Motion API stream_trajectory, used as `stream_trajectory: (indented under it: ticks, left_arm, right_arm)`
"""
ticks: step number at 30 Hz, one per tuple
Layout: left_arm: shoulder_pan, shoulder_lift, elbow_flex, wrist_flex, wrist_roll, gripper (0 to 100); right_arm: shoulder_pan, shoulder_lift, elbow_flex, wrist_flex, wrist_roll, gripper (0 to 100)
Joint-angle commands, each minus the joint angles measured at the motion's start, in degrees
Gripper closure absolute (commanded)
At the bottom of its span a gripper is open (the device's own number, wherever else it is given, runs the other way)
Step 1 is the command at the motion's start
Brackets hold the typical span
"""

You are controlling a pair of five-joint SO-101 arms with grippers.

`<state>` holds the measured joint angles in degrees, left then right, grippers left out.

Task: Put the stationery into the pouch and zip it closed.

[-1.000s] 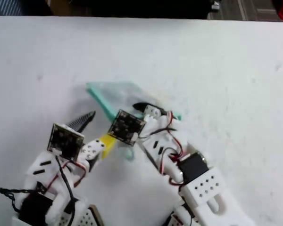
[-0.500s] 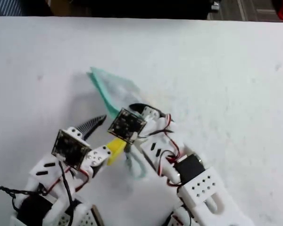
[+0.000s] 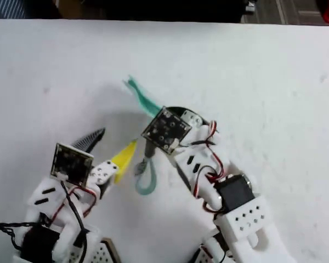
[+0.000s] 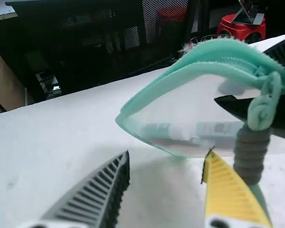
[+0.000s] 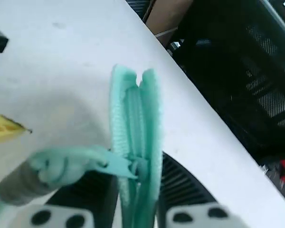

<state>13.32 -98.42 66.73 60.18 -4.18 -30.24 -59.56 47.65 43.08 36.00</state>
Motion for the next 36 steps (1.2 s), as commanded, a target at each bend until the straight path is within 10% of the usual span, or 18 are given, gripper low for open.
stream_trajectory:
  ticks: [1, 36]
  left_arm:
    - [-0.22, 0.4, -1.67, 0.62, -7.74, 73]
    - [9.45, 0.4, 2.02, 0.7, -9.49, 66]
  right_arm:
    - [0.31, -1.63, -6.42, 2.95, 4.04, 98.2]
    - [-12.09, -1.54, -24.18, 38.02, 52.66, 98.2]
